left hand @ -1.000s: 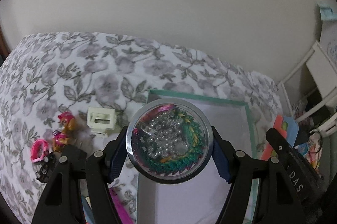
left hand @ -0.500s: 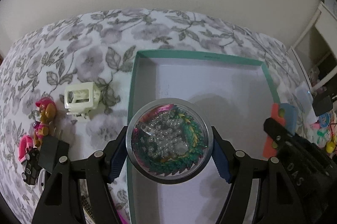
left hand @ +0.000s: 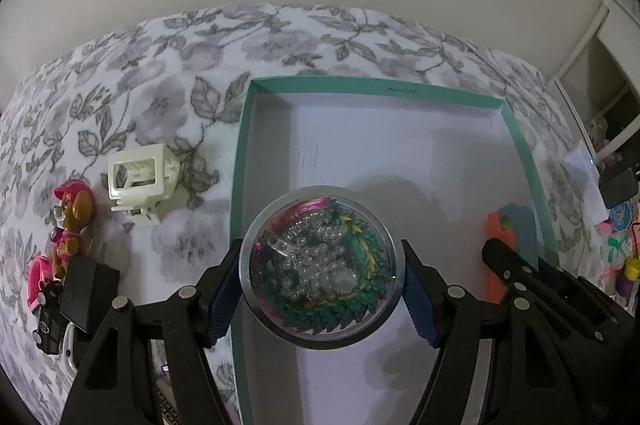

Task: Organize rigid objects
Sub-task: 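Carry the bead tin and blue toy over the teal-rimmed tray with both grippers, then open both grippers to release the tin and blue toy into the tray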

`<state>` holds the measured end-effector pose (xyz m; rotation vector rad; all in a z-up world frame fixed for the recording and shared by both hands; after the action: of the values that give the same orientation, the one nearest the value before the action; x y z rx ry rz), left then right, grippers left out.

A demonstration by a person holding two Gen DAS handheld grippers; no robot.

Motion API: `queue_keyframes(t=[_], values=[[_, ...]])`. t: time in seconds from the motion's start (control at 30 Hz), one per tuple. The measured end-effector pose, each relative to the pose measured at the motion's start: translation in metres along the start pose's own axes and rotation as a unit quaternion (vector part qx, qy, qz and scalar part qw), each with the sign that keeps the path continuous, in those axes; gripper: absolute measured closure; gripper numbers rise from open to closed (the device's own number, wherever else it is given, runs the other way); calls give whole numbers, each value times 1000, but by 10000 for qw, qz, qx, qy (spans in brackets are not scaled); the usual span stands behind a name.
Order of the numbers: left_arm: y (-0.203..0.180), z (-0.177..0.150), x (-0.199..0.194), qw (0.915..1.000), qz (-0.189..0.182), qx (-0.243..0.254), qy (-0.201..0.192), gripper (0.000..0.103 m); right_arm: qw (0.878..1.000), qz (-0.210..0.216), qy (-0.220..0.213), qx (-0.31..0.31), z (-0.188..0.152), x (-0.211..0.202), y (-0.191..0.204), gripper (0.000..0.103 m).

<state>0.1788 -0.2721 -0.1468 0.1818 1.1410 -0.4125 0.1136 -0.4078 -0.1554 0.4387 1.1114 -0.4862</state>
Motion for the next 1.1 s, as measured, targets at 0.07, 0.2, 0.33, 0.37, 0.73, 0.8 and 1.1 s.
queue_keyframes(t=[0.07,0.2,0.33,0.37,0.73,0.8,1.1], values=[[0,0,0,10000,-19,0,17,30,10000,19,25,28,0,1,-1,80],[2,1,-1,9998,-118,-110,82,30,10000,15,18,56,2,-2,-1,80],[4,2,-3,9995,-183,-203,136,30,10000,37,-13,61,4,-6,0,80],[4,2,-4,9995,-192,-211,123,30,10000,22,-6,48,4,-6,0,80],[4,14,-29,9987,-378,-279,-207,20,9996,0,-285,12,17,-32,1,79],[5,17,-36,9984,-387,-292,-286,20,9993,39,-382,25,21,-41,0,79],[27,27,-55,9975,-63,-496,-496,20,9976,153,-666,63,30,-63,0,79]])
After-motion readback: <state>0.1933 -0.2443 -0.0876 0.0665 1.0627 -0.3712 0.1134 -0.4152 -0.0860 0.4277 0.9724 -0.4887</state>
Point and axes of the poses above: each gripper's, at about its wrist camera, not at the fingertips, and x roughly the way its jaws point, y to its left, z to its top, the point moved 5 cm from there along x, roughly the way its jaws point, and after that the axes turned 2 degrees about x, right-handed, at the moved point
